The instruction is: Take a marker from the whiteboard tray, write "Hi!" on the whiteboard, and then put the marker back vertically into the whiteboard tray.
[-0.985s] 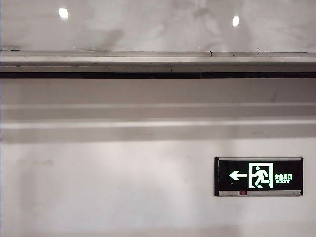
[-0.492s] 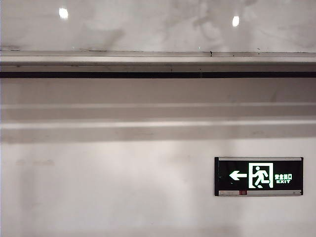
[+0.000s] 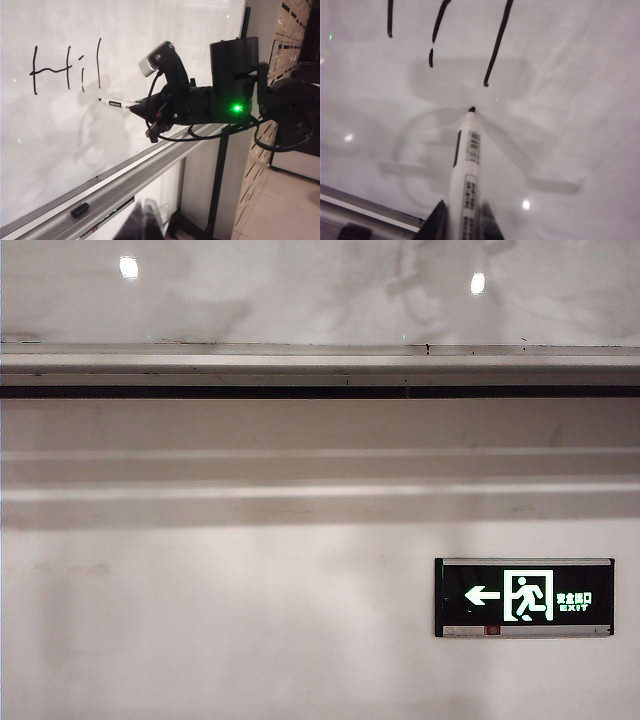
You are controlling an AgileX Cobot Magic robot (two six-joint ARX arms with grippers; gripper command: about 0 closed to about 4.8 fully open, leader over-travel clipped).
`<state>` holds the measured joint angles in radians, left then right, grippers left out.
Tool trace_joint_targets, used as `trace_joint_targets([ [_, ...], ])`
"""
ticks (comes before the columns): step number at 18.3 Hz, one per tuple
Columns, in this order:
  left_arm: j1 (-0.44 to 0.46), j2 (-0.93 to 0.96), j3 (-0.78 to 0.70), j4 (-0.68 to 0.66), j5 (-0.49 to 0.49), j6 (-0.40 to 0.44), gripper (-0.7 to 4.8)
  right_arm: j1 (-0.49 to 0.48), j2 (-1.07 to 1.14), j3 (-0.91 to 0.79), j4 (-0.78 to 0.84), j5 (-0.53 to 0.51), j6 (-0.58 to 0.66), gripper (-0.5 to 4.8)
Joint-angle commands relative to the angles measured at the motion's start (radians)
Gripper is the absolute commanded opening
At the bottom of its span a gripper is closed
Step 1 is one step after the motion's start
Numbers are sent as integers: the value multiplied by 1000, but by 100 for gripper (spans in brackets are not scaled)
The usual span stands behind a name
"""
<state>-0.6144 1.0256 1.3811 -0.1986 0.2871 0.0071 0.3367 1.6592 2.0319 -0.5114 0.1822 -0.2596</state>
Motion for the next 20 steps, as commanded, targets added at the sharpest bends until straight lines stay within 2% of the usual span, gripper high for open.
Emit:
trace_joint_targets([
  [1,0,-2,5,12,4,2,-5,1,2,4,53,17,4,-1],
  [3,0,-2,5,12,5,2,-5,1,2,4,60,56,2,-1],
  [11,0,-2,5,12,4,2,-5,1,2,5,58,58,1,-1],
  [14,0,-2,5,12,4,2,-5,1,2,5,63,89,2,-1],
  [20,0,-2,5,12,4,2,-5,2,2,5,50,16,5,-1],
])
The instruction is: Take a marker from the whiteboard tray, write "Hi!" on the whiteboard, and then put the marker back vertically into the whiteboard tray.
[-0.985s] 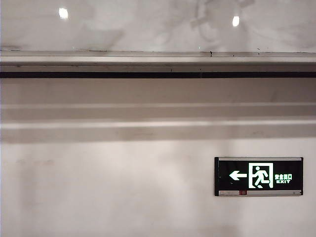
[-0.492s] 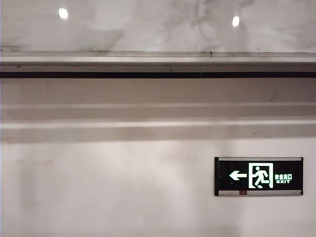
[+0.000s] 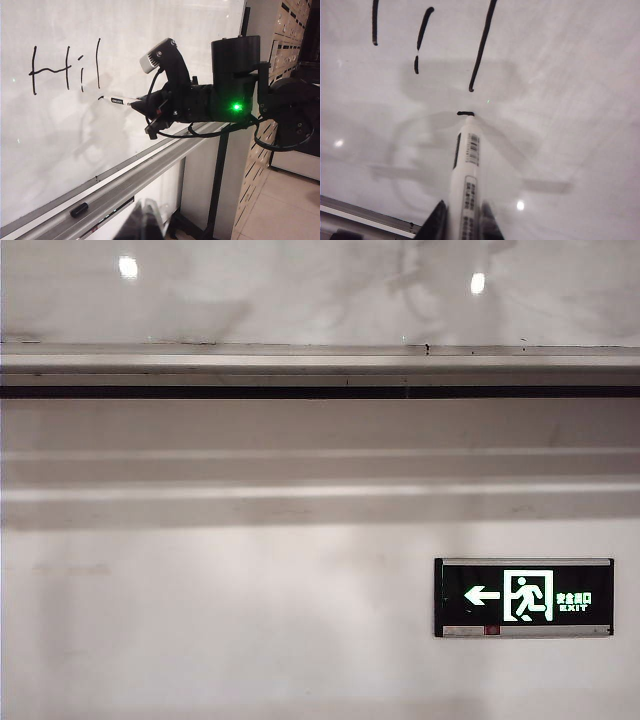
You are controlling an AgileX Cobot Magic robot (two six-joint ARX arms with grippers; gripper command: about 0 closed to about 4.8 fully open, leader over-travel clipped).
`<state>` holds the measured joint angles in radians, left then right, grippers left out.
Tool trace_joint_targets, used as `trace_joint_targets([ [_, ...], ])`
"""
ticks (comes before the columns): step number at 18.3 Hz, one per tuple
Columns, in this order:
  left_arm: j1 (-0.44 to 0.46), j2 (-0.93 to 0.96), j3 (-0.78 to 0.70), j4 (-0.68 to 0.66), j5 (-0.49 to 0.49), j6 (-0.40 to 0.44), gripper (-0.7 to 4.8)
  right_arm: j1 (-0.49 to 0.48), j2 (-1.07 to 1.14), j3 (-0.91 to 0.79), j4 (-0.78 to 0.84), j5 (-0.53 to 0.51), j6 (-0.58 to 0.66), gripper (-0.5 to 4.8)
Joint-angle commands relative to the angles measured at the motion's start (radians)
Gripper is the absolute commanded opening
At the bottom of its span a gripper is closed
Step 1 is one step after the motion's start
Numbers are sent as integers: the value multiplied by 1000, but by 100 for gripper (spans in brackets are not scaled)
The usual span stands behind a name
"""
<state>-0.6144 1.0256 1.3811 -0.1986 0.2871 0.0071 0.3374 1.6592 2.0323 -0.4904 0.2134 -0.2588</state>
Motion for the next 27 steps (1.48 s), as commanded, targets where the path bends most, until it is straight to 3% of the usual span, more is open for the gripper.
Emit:
trace_joint_targets([
  [1,0,-2,5,12,4,2,-5,1,2,4,17,-18,4,-1],
  [10,0,-2,5,12,4,1,-5,3,-93,6,-18,-32,20,-1],
  [18,0,2,6,6,1,-7,-5,2,-370,5,-293,-28,50,-1],
  [22,-4,19,6,-18,0,-7,-5,2,-378,-52,-390,-37,81,-1],
  [24,-39,30,8,-35,-58,-5,-5,2,-380,-149,-359,-37,97,-1],
  [27,-106,30,8,-55,-220,59,-5,2,-381,-303,-261,-43,132,-1],
])
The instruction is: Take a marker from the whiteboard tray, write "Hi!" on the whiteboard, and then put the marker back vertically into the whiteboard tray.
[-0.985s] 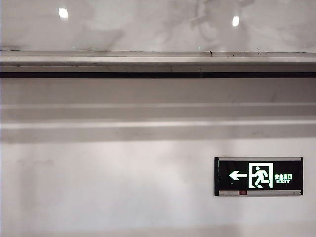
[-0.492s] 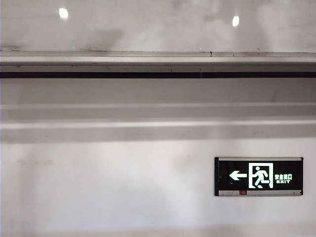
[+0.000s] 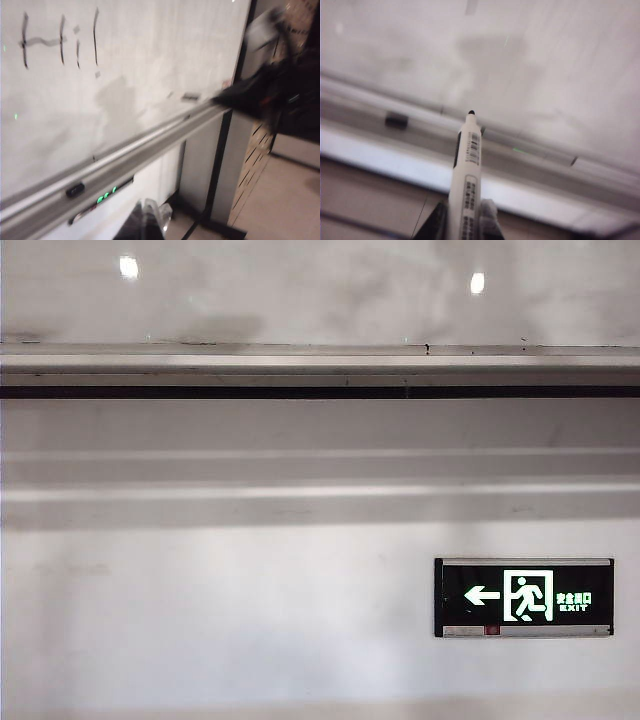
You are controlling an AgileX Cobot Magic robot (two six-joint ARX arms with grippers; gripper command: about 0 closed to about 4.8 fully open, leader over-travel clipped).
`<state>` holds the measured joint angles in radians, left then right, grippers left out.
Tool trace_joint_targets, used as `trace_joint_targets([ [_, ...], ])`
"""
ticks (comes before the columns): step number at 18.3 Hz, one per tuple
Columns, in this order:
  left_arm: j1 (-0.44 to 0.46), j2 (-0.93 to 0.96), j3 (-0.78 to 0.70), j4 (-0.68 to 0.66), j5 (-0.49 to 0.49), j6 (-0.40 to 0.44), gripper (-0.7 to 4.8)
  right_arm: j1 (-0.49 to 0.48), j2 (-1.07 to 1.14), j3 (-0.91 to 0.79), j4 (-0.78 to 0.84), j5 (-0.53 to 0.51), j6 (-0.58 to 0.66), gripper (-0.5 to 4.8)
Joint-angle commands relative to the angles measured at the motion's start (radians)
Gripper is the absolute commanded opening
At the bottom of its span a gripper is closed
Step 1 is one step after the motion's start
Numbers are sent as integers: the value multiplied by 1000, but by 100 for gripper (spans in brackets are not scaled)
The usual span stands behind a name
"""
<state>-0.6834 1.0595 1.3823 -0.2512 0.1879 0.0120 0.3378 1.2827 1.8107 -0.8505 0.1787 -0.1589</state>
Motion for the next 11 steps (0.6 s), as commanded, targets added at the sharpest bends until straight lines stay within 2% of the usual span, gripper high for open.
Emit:
trace_joint_targets([
  [1,-65,-4,7,-3,-169,67,-5,1,-4,-138,157,-34,35,-1],
  [3,-102,-4,9,-2,-225,66,-5,1,-3,-241,278,-94,60,-1],
  [5,-107,-5,11,-1,-233,66,-5,1,-3,-344,394,-157,63,-1],
  [9,-107,-5,12,6,-229,66,-5,1,32,-467,534,-154,147,-1],
  [11,-107,-5,11,6,-229,66,-5,0,72,-468,570,-148,176,-1],
])
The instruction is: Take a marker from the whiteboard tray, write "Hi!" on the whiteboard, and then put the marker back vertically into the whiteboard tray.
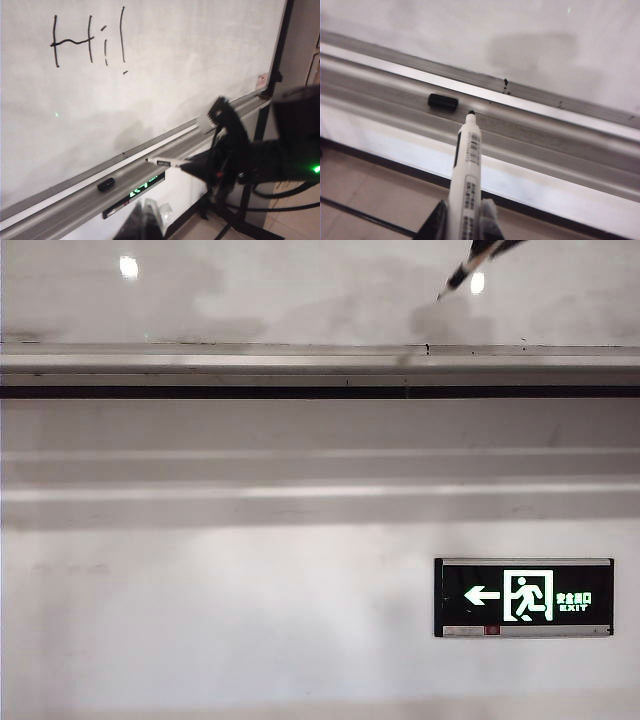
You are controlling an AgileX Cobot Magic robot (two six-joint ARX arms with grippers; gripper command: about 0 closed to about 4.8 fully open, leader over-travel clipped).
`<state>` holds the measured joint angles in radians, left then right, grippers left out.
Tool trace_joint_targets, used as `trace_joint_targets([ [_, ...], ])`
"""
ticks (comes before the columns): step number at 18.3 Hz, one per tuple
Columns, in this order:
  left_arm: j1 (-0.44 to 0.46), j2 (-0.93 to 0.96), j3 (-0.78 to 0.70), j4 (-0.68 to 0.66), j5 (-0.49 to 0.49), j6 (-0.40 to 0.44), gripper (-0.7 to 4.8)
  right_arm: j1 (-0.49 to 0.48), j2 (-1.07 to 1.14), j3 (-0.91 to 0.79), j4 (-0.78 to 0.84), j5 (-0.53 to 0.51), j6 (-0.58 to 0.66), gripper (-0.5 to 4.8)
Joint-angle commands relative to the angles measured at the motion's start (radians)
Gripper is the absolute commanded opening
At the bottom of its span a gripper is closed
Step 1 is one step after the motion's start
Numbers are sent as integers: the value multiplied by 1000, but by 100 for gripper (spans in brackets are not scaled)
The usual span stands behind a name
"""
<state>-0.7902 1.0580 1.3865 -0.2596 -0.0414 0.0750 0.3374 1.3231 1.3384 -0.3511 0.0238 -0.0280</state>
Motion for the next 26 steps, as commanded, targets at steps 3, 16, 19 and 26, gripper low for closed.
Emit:
trace_joint_targets([
  [3,0,-3,7,15,0,3,-5,0,95,6,127,31,55,-1],
  [16,0,-3,7,16,0,4,-5,-2,236,7,266,116,55,-1],
  [19,0,-3,7,16,0,3,-5,-3,257,8,299,134,55,-1],
  [26,0,-3,7,26,0,3,-5,-14,281,8,361,143,55,-1],
])
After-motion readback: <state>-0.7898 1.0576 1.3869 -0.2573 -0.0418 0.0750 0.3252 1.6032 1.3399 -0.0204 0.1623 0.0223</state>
